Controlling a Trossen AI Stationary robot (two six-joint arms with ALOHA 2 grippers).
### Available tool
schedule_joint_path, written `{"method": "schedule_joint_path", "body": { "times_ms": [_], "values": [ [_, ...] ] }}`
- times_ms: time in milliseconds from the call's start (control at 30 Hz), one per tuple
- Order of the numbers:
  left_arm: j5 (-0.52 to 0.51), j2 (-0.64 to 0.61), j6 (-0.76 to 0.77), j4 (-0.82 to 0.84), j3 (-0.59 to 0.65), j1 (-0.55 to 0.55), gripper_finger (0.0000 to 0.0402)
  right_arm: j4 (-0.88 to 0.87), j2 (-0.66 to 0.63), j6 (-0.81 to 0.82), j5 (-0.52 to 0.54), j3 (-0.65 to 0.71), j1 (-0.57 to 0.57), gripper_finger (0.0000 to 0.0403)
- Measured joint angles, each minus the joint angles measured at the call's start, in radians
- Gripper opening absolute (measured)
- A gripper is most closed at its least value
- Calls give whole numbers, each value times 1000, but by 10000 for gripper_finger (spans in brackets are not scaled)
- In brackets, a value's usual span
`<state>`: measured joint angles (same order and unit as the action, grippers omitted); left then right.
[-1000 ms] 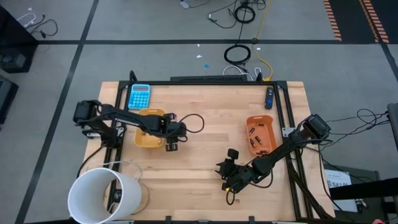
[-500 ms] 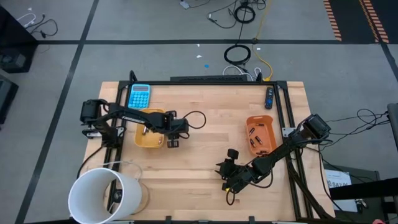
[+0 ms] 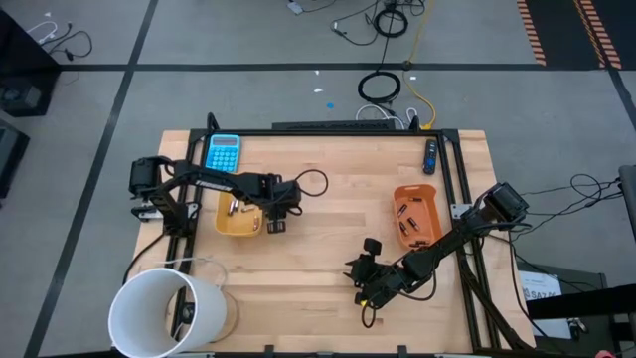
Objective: Sort batteries
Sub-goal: Put the silver battery into the yellow bin
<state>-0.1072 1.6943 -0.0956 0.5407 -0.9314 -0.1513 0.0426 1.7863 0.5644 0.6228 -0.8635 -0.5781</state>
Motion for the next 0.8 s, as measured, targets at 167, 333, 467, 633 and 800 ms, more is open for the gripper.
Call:
{"method": "schedule_joint_path", "body": {
  "times_ms": [167,333,467,633,800],
  "values": [
    [5,0,-19,2,0,-3,164,13,0,0,0,0,0,115],
    [6,0,-49,15,0,-5,188,14,0,0,0,0,0,115],
    [12,26,-69,23,-1,-7,189,14,0,-1,0,0,0,115],
    [32,76,-71,24,-7,-7,189,14,0,-10,1,-1,0,115],
    [4,85,-69,23,-6,-3,157,15,0,-40,1,-1,4,115]
  ]
}}
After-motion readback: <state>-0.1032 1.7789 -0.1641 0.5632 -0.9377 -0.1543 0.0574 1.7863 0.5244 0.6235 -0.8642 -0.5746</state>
